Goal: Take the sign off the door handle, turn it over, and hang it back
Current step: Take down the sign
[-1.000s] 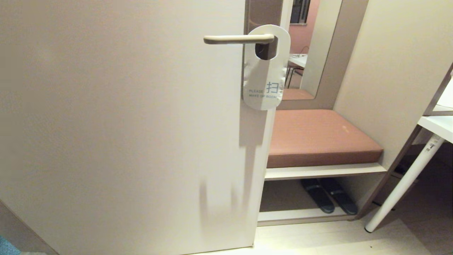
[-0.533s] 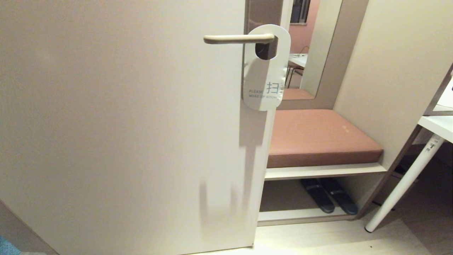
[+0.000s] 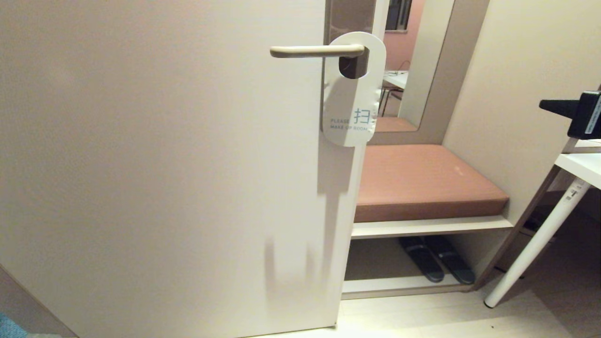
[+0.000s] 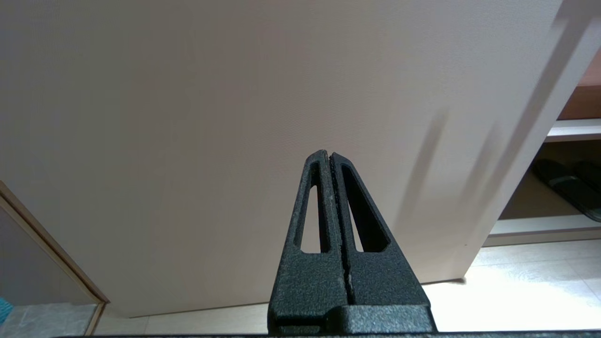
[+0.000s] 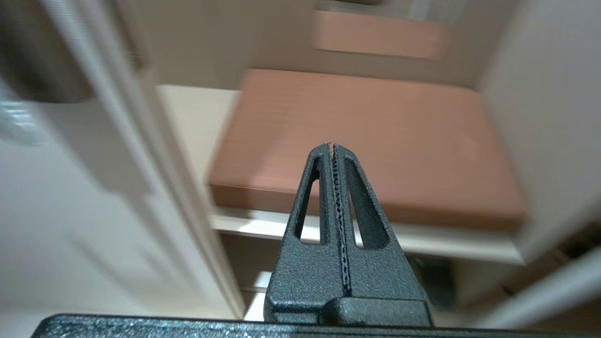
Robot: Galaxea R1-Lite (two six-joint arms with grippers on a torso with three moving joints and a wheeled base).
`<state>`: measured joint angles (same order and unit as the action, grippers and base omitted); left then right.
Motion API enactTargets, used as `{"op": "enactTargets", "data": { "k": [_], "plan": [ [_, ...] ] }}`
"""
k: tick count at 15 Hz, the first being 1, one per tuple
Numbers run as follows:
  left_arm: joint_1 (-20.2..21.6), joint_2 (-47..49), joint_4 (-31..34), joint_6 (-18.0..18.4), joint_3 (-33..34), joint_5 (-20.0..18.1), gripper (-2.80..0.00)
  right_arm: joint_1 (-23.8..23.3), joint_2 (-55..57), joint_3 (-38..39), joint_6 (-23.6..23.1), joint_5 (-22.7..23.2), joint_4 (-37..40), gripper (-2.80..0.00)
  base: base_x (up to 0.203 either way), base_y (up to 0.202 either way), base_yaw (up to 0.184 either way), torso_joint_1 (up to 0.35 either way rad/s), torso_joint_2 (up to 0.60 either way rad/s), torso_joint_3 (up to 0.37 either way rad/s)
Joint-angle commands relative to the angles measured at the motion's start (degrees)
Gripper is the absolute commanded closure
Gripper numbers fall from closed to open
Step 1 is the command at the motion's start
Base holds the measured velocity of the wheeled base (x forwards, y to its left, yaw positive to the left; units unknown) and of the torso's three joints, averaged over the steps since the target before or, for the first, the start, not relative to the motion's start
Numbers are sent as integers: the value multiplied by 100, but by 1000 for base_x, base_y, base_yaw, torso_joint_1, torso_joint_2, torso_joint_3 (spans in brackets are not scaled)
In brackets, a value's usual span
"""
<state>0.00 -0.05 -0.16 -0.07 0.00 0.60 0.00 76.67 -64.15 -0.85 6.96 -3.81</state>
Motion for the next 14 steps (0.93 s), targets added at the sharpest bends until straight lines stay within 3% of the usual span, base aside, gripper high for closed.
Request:
{"op": "enactTargets", "data": {
  "k": [1,8,12,14],
  "plan": [
    [0,5,-2,-1,0,10,0,-2,498,-310,-115,604,-5,0,0,0,0,0,0,0],
    [0,5,-2,-1,0,2,0,22,977,-486,-621,3897,-6,0,0,0,0,0,0,0],
    [0,5,-2,-1,0,2,0,218,1353,-627,-636,5087,-7,0,0,0,0,0,0,0],
    [0,5,-2,-1,0,2,0,347,1650,-837,-636,5327,-13,0,0,0,0,0,0,0]
  ]
}}
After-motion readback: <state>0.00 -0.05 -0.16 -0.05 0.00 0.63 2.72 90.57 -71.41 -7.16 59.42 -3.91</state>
